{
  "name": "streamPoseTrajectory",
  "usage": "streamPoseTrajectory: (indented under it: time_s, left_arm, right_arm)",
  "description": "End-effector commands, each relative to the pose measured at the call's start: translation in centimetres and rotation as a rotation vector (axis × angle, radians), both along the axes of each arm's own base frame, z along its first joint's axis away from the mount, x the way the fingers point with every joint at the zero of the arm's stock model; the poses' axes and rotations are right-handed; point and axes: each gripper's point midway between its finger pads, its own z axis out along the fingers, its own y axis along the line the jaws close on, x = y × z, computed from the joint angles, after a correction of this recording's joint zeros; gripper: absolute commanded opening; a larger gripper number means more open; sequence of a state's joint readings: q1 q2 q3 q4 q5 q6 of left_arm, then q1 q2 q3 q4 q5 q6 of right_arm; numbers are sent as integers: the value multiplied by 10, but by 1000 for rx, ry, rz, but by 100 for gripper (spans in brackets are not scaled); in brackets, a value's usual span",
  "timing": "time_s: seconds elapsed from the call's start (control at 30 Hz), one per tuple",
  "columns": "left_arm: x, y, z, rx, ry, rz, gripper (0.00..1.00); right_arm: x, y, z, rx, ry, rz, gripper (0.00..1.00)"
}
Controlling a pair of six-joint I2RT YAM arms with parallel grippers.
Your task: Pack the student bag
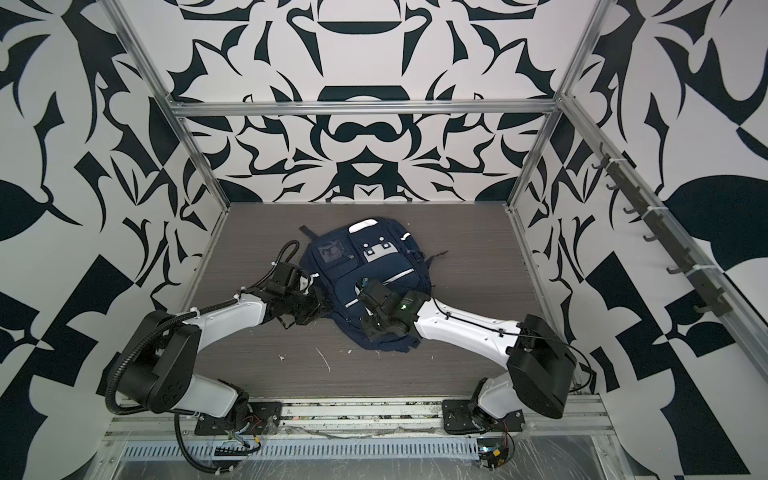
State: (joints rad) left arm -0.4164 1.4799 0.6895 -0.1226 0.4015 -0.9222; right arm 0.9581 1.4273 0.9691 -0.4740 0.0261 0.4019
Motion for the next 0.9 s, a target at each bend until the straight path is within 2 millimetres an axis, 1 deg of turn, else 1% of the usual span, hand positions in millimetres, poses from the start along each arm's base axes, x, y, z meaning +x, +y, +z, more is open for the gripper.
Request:
streamPoseTrajectory:
  time_s: [0.0, 0.13, 0.33, 0.47, 0.57, 0.63, 0.73, 0.77, 0.8, 0.83, 0.87]
  left_arm:
    - [14, 25, 4, 76, -29, 40, 0]
    - [21, 40, 5, 93, -49, 42, 0]
    - [30, 52, 0, 93, -48, 56, 0]
    - [32, 59, -4, 98, -45, 47, 0]
    - [33, 70, -4, 104, -34, 67, 0]
    - [39, 76, 4, 82, -45, 89, 0]
    - [49, 79, 19, 116, -76, 79, 0]
    - [50, 82, 20, 138, -57, 82, 11]
    - [48, 85, 21, 163, -22, 85, 32]
    - [47, 85, 25, 171, -3, 83, 60]
    - [45, 85, 29, 182, 9, 81, 91]
  right_arm:
    - [-6, -12, 13, -30, -7, -16, 0]
    - [-3, -34, 10, -81, -7, -62, 0]
    - [8, -71, 6, -125, 32, -184, 0]
    - [15, -90, 7, -115, 43, -250, 0]
    - [20, -102, 7, -135, 44, -273, 0]
    - [22, -105, 9, -138, 36, -275, 0]
    - [24, -104, 11, -138, 28, -267, 0]
    - [24, -102, 9, -131, 29, -260, 0]
    - [24, -97, 8, -109, 34, -256, 0]
    - [25, -90, 7, -79, 39, -248, 0]
    - [25, -84, 9, -51, 39, -238, 0]
